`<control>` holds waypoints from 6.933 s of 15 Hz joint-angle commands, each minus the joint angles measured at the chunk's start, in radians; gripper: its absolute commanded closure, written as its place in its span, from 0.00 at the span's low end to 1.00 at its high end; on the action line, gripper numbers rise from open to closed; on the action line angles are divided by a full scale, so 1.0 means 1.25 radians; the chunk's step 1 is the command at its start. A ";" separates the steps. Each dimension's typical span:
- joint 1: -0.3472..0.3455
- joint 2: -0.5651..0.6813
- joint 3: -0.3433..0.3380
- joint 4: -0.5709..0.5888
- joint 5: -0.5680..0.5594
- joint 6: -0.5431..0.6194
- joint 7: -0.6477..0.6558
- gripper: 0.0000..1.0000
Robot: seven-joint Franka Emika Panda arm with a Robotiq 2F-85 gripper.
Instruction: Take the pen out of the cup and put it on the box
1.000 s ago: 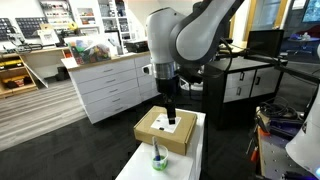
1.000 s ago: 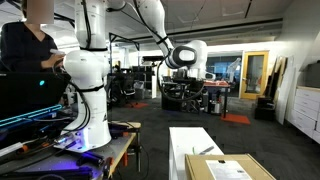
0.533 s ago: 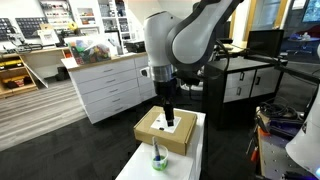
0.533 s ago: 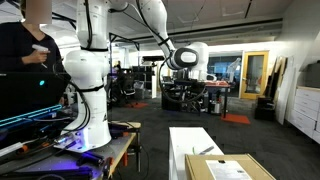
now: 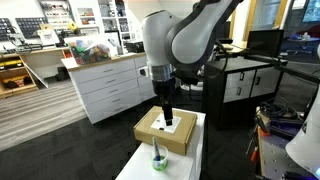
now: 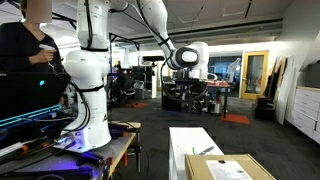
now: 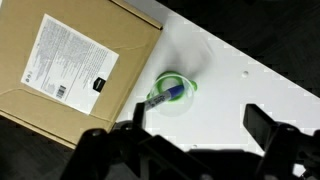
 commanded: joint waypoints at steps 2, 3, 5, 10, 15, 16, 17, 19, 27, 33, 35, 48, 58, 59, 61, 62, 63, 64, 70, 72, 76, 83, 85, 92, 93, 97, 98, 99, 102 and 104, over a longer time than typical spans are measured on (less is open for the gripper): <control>-0.009 0.045 0.016 0.050 -0.039 0.019 0.024 0.00; -0.010 0.058 0.017 0.063 -0.043 0.019 0.025 0.00; -0.010 0.085 0.017 0.087 -0.053 0.023 0.027 0.00; -0.011 0.160 0.010 0.144 -0.082 0.032 0.049 0.00; -0.018 0.231 0.008 0.201 -0.076 0.050 0.046 0.00; -0.019 0.242 0.007 0.210 -0.076 0.050 0.047 0.00; -0.019 0.254 0.006 0.220 -0.076 0.053 0.048 0.00; -0.018 0.274 0.003 0.238 -0.078 0.054 0.052 0.00; -0.025 0.329 -0.009 0.268 -0.073 0.065 0.078 0.00; -0.031 0.370 -0.022 0.283 -0.067 0.081 0.100 0.00; -0.034 0.387 -0.023 0.288 -0.062 0.086 0.108 0.00; -0.048 0.460 -0.016 0.299 -0.041 0.113 0.128 0.00; -0.055 0.509 0.008 0.349 -0.025 0.122 0.115 0.00; -0.057 0.513 0.010 0.353 -0.023 0.121 0.113 0.00; -0.058 0.519 0.012 0.357 -0.017 0.121 0.115 0.00; -0.059 0.520 0.012 0.357 -0.014 0.121 0.117 0.00; -0.058 0.522 0.010 0.357 -0.012 0.120 0.119 0.00; -0.058 0.523 0.010 0.356 -0.010 0.118 0.121 0.00; -0.063 0.519 0.008 0.352 -0.004 0.116 0.123 0.46; -0.064 0.517 0.009 0.352 -0.003 0.117 0.122 0.59; -0.064 0.516 0.009 0.354 -0.003 0.116 0.122 0.85; -0.064 0.494 0.012 0.336 -0.001 0.124 0.123 0.94; -0.062 0.474 0.014 0.316 0.000 0.130 0.128 0.94; -0.053 0.386 0.014 0.256 0.007 0.125 0.142 0.94; -0.050 0.371 0.009 0.253 0.003 0.113 0.148 0.94; -0.043 0.328 -0.010 0.256 -0.011 0.082 0.162 0.94; -0.041 0.322 -0.017 0.262 -0.017 0.076 0.169 0.94; -0.040 0.314 -0.023 0.270 -0.020 0.063 0.175 0.94; -0.044 0.301 -0.041 0.289 -0.030 0.033 0.176 0.94; -0.051 0.298 -0.051 0.300 -0.033 0.013 0.171 0.94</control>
